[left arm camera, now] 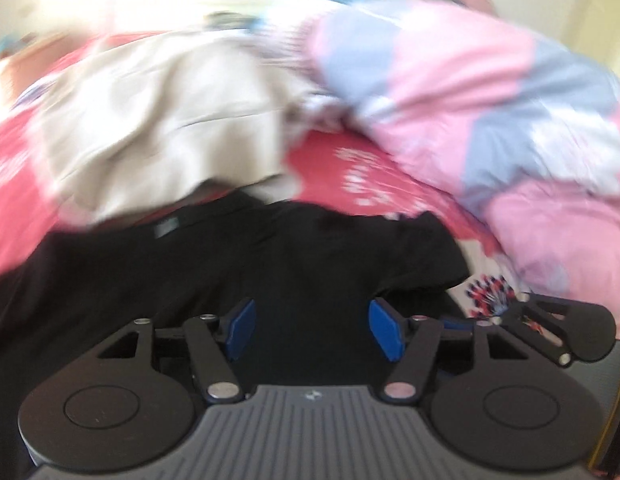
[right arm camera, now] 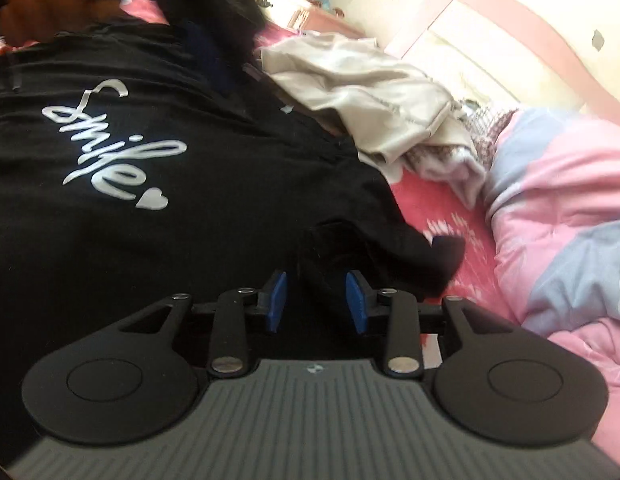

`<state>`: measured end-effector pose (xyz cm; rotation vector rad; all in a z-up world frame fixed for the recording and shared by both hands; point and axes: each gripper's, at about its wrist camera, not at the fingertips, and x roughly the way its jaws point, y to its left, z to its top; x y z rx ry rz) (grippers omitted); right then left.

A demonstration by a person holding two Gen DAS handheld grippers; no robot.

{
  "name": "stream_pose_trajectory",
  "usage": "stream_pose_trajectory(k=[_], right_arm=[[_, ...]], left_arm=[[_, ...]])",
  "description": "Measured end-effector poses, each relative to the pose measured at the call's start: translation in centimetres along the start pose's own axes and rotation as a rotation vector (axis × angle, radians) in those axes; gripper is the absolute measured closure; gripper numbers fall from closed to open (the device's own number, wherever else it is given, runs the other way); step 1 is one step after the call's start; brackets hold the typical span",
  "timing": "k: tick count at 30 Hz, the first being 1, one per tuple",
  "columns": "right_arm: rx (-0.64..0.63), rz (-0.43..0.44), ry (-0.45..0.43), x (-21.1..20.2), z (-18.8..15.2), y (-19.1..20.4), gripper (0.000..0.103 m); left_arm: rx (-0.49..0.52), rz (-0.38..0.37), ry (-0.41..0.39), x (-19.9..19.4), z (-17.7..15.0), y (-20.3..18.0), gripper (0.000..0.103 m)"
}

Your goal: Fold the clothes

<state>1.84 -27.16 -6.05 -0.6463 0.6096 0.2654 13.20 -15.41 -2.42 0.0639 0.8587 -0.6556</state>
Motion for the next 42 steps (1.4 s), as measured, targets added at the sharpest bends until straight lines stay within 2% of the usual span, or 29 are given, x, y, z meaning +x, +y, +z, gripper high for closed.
stream_pose_trajectory(k=[4,7,9,11,15,16,18,20,22,23,25,26,28,33,36,38,39,41,42], right_arm=[[-0.078,-0.020,-0.021,-0.2,-0.6,1.4,0.068],[-0.136,-0.035,-0.038,-0.4,-1.0,2.4,0.068],[-0.175,-0.045,-0.048,-0.5,-1.3,3.1,0.068],[-0.215,-0.056,-0.059,-0.5,-1.6,3.7,0.069],[-0.251,-0.072,-0.068,-0.4,-1.9,4.4,0.069],[-0.247,-0.071,-0.069,-0.4,-2.0,4.3,0.069],[-0.248,-0.069,-0.072,-0.4,-2.1,4.4,0.069],[-0.246,-0.068,-0.073,-0.5,-2.1,4.4,0.069],[-0.239,-0.065,-0.076,-0.5,-2.2,4.3,0.072],[-0.236,-0.064,-0.078,-0.5,-2.2,4.3,0.074],[-0.235,-0.062,-0.084,-0.6,-2.2,4.2,0.076],[-0.235,-0.060,-0.087,-0.7,-2.2,4.2,0.085],[-0.243,-0.059,-0.090,-0.9,-2.2,4.3,0.092],[-0.246,-0.069,-0.116,-2.6,-2.1,4.2,0.092],[-0.239,-0.067,-0.120,-3.0,-1.7,4.1,0.093],[-0.231,-0.064,-0.113,-2.7,-1.0,3.5,0.093],[-0.222,-0.064,-0.108,-2.7,-1.0,3.4,0.093],[-0.203,-0.064,-0.097,-2.8,-0.8,3.1,0.094],[-0.189,-0.065,-0.091,-3.0,-0.7,2.9,0.094]], left_arm=[[0.149,-0.045,0.022,3.9,2.7,-4.2,0.035],[0.195,-0.084,0.075,7.0,4.4,-7.1,0.035],[0.199,-0.085,0.131,9.2,5.4,-9.1,0.035],[0.228,-0.051,0.208,11.5,6.2,-11.2,0.035],[0.361,0.125,0.322,14.5,6.5,-15.6,0.039],[0.391,0.137,0.342,14.8,6.3,-16.3,0.040],[0.439,0.151,0.372,15.3,5.8,-17.1,0.050],[0.426,0.168,0.395,15.5,5.6,-16.7,0.081],[0.333,0.136,0.397,15.2,6.3,-14.9,0.095],[0.275,0.102,0.396,14.7,6.8,-13.6,0.098],[0.155,0.043,0.384,13.7,7.8,-11.0,0.099],[0.099,0.020,0.369,13.0,8.0,-9.6,0.099],[0.007,-0.034,0.336,11.8,8.3,-6.9,0.098],[-0.223,-0.070,0.296,10.3,8.0,0.2,0.094],[-0.324,-0.064,0.275,9.6,7.2,3.5,0.083],[-0.373,-0.069,0.248,9.1,6.7,4.8,0.070],[-0.397,-0.072,0.235,8.8,6.5,5.5,0.067],[-0.392,-0.092,0.210,8.3,6.3,5.8,0.051],[-0.384,-0.103,0.200,8.1,6.2,5.8,0.047]])
